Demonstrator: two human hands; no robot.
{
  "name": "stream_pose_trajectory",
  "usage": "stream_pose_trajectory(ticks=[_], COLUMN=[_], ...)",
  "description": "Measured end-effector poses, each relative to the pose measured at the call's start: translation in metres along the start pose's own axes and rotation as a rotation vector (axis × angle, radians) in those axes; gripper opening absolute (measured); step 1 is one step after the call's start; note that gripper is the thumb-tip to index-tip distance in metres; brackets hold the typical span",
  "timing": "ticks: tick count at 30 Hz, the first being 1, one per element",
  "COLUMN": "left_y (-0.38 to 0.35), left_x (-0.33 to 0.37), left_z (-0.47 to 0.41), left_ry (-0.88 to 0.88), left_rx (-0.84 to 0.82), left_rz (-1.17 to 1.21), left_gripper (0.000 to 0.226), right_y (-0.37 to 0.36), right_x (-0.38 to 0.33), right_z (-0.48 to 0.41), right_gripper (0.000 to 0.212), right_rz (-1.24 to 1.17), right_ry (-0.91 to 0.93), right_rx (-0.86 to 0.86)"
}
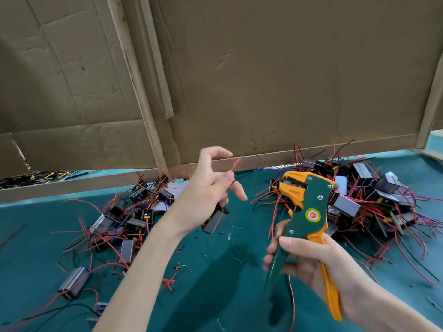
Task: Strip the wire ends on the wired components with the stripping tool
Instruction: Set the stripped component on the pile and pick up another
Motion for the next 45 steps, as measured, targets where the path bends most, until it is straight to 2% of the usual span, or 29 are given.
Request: stream_pose_trajectory(ticks=[3, 6, 9, 17, 20, 26, 30, 32, 35, 39, 43, 45], left_y=[0.005, 0.003, -0.001, -0.003, -0.002, 0.001, -0.007, -0.014, -0.016, -0.016, -0.040, -0.058], left_x=[0.002, 0.006, 0.009, 0.015, 0.016, 0.010, 0.000, -0.007, -0.013, -0.005, 0.031, 0.049], left_z=[0.001, 0.004, 0.006, 0.007, 0.008, 0.007, 0.003, 0.001, -0.004, -0.014, -0.045, -0.063], left_ry=[0.000, -0.018, 0.005, -0.013, -0.006, -0.031, 0.006, 0.047, 0.087, 0.059, -0.059, -0.055], left_rx=[-0.052, -0.137, -0.191, -0.217, -0.231, -0.266, -0.266, -0.261, -0.170, 0.102, 0.387, 0.398], left_rz=[0.032, 0.004, -0.013, -0.032, -0.046, -0.018, -0.054, -0.086, -0.160, -0.225, -0.128, 0.032], left_gripper=[0.006, 0.010, 0.013, 0.012, 0.014, 0.017, 0.016, 0.015, 0.016, 0.013, 0.009, 0.011], right_y=[0.002, -0.001, -0.002, -0.001, 0.000, 0.002, 0.004, 0.006, 0.008, 0.020, 0.025, 0.026], right_x=[-0.005, -0.006, -0.006, -0.005, -0.004, 0.002, 0.011, 0.014, 0.011, 0.008, 0.010, 0.012], right_z=[0.000, 0.002, 0.004, 0.004, 0.004, 0.009, 0.006, 0.003, -0.004, -0.015, -0.019, -0.018], right_gripper=[0.017, 0.017, 0.026, 0.023, 0.024, 0.044, 0.038, 0.033, 0.032, 0.049, 0.029, 0.024], right_rz=[0.019, 0.048, 0.092, 0.172, 0.179, 0.203, 0.212, 0.136, -0.101, -0.150, -0.194, -0.195], right_ry=[-0.016, -0.058, -0.093, -0.109, -0.115, -0.109, -0.049, -0.084, -0.142, -0.083, -0.114, -0.128], right_rx=[0.008, -0.016, -0.090, -0.177, -0.167, -0.048, 0.098, 0.068, -0.065, 0.010, 0.090, 0.107])
Point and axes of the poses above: each hand's wrist, its own z-axis away from the middle knuckle, its own y-axis out of the back of the hand, x = y × z, the point moved 1 cm from there along -z, towards the middle knuckle, and after that the axes turned 14 degrees about -z, right-handed, at the moved point
